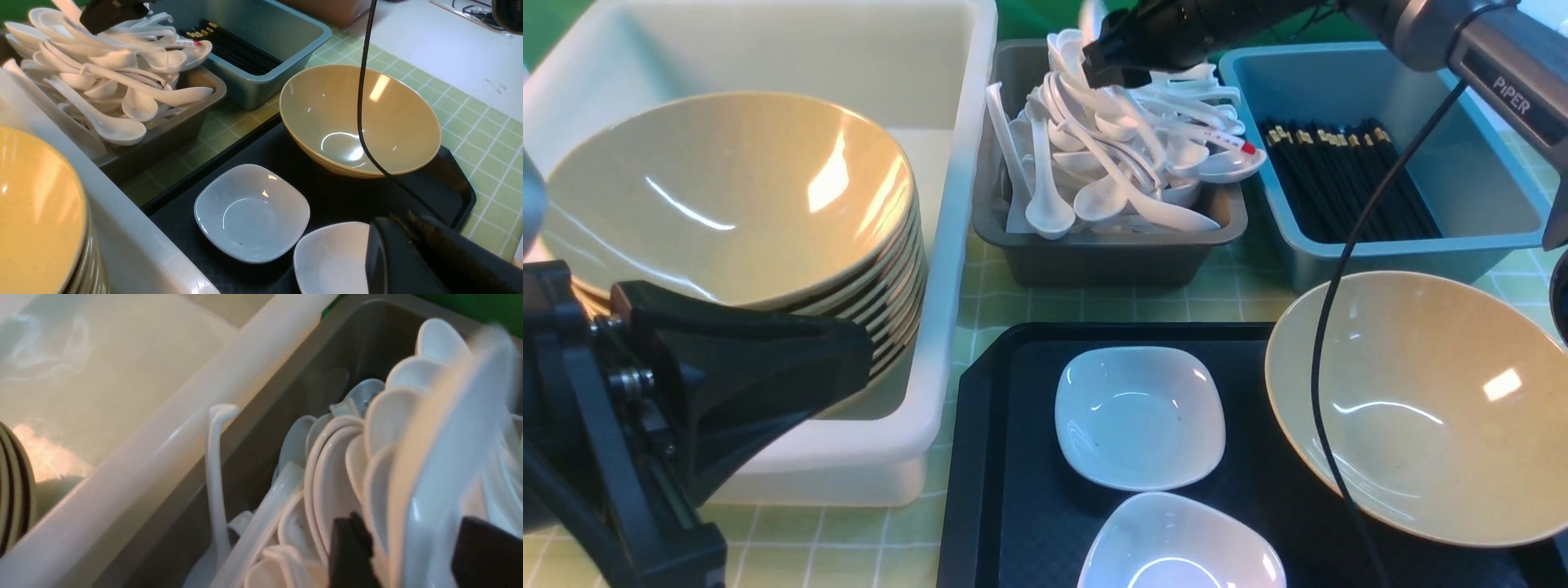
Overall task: On green table put chopsticks spoon bowls plates into blue grey white boxes.
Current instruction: 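Place the white spoon into the bin of spoons with the right gripper, then grasp the large bowl on the tray by its rim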
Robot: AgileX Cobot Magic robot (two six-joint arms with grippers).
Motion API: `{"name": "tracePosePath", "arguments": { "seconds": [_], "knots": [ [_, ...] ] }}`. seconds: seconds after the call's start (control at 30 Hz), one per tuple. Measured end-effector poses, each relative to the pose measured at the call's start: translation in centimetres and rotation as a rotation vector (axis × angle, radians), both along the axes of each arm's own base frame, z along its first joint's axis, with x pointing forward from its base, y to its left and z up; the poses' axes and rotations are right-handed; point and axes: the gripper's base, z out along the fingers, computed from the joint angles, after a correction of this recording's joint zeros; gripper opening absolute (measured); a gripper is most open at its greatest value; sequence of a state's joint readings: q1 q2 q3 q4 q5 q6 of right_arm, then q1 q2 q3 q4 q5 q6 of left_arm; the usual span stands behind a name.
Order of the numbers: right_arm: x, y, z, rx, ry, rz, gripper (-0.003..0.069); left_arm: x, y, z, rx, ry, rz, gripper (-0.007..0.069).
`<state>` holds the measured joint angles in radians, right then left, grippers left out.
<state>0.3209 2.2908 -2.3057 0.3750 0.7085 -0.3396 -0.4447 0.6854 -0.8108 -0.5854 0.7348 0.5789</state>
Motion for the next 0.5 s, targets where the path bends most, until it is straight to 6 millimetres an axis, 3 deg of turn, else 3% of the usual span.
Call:
{"name": "tracePosePath", "arguments": {
  "seconds": [0.17, 0.3, 0.37, 0.4, 0.47, 0.5],
  "knots": [
    [-0.6, -0.1, 1.0, -0.028, -0.005, 0.035, 0.0505, -0.1, 0.0, -0.1, -0.006, 0.023, 0.001, -0.0001],
    [-1.8, -0.4, 3.2, -0.045, -0.03, 0.068, 0.0514, -0.1, 0.0, -0.2, -0.001, 0.031, -0.003, -0.0001],
    [-3.5, -1.0, 6.2, -0.055, -0.07, 0.097, 0.0516, -0.2, 0.0, -0.2, 0.002, 0.035, -0.005, -0.0001],
    [-3.6, -1.0, 6.5, -0.055, -0.072, 0.098, 0.0516, -0.2, 0.0, -0.2, 0.003, 0.035, -0.006, -0.0001],
    [-5.8, -1.7, 9.3, -0.062, -0.095, 0.121, 0.0515, -0.2, 0.0, -0.2, 0.001, 0.039, -0.004, -0.0001],
    [-6.0, -1.8, 9.5, -0.062, -0.095, 0.122, 0.0514, -0.2, 0.0, -0.2, 0.001, 0.039, -0.004, -0.0001]
  ]
}}
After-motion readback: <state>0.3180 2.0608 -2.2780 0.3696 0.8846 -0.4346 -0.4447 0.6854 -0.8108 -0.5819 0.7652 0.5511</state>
